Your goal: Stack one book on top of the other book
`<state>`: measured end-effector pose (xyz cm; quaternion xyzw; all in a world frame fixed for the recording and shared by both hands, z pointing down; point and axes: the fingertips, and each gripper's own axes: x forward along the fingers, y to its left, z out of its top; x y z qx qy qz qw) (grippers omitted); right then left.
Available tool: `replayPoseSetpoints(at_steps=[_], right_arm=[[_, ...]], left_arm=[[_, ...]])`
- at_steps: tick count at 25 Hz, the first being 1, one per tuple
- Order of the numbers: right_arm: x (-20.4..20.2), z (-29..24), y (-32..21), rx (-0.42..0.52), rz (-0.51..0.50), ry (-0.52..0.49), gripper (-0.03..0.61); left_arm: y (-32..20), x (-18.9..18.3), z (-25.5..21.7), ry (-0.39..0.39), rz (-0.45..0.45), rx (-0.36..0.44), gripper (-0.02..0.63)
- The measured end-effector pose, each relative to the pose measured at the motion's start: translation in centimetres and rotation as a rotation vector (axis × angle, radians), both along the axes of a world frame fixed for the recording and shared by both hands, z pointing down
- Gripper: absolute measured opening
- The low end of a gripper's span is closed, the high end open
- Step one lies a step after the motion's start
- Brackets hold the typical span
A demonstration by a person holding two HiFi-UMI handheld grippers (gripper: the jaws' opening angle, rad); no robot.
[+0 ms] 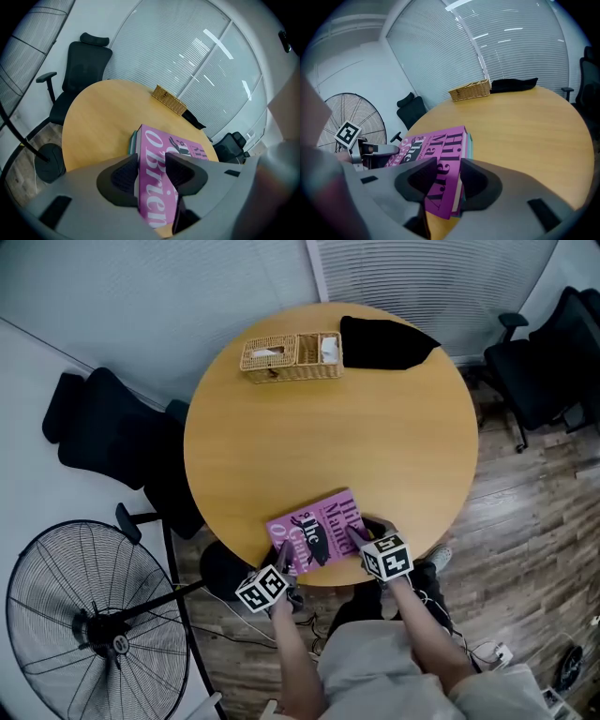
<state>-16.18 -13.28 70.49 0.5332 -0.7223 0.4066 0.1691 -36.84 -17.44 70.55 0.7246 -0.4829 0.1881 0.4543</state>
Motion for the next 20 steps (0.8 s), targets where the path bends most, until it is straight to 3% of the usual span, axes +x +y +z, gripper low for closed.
replayPoseSetpoints(at_steps=[4,10,20], right_arm=[[0.0,-0.1,0.0,0.009,-0.007,0.006,0.164],[2.3,-2.7,-0.5,0.093,0.01,0.033,0.167],[1.6,-5.1,3.6,0.121,-0.142,0.031,0.167]], left_arm=[[0.3,-0.3,0.0,0.001,-0.008,-0.004,0.201],[0.8,-1.1,-1.8,0.002,-0.062,0.045,0.206],[6.8,-1.9,-5.7,-0.018,-0.102,0.148,0.206]])
